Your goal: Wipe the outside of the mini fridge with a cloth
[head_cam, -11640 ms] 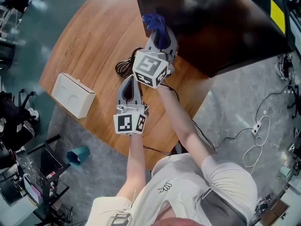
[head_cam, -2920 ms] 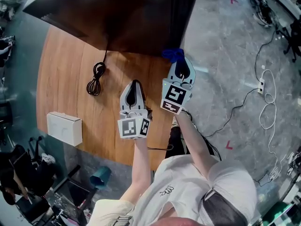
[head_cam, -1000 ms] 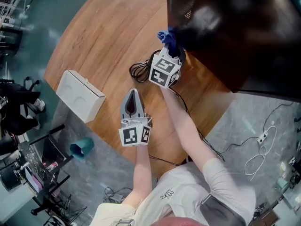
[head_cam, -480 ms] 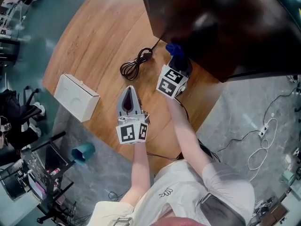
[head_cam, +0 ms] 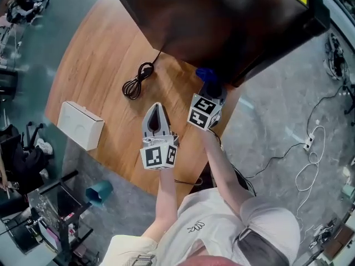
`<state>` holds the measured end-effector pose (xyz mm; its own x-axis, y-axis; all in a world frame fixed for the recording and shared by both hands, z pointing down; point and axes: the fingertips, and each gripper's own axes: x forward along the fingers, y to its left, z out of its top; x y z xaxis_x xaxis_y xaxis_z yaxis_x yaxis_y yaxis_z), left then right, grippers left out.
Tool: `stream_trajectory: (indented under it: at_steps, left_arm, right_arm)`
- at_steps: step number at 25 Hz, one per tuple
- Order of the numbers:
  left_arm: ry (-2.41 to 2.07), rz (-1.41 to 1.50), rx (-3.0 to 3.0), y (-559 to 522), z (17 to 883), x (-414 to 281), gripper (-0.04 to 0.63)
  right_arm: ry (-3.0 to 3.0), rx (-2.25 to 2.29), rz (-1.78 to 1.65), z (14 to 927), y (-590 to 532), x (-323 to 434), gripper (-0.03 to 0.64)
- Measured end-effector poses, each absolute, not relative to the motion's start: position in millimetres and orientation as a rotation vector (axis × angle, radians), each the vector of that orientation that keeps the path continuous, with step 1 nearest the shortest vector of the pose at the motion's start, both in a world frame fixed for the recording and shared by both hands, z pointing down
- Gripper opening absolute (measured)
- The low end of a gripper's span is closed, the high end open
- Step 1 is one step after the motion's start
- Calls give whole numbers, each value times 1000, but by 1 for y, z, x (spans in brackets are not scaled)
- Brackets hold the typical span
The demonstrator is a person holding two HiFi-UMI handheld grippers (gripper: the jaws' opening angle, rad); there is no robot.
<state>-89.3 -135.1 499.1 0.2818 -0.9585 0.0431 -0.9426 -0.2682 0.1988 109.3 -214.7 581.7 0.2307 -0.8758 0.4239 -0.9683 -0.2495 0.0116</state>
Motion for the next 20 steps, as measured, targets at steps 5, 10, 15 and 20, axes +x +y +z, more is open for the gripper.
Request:
stream_trajectory:
  at_steps: [5, 10, 15, 20]
  left_arm:
    - [-1714, -127, 2404, -127, 496, -52, 5]
    - [-1693, -136, 2413, -114, 495, -30, 5]
    - [-1680, -131, 2423, -105, 493, -15, 5]
    - [-1668, -159, 2412, -91, 487, -5, 5]
  right_arm:
    - [-1696, 2251, 481, 582, -191, 143, 61]
    - [-1648, 2276, 497, 582, -167, 176, 61]
    - [-1646, 2262, 459, 583, -155, 199, 61]
    - [-1607, 2297, 485, 584, -140, 226, 61]
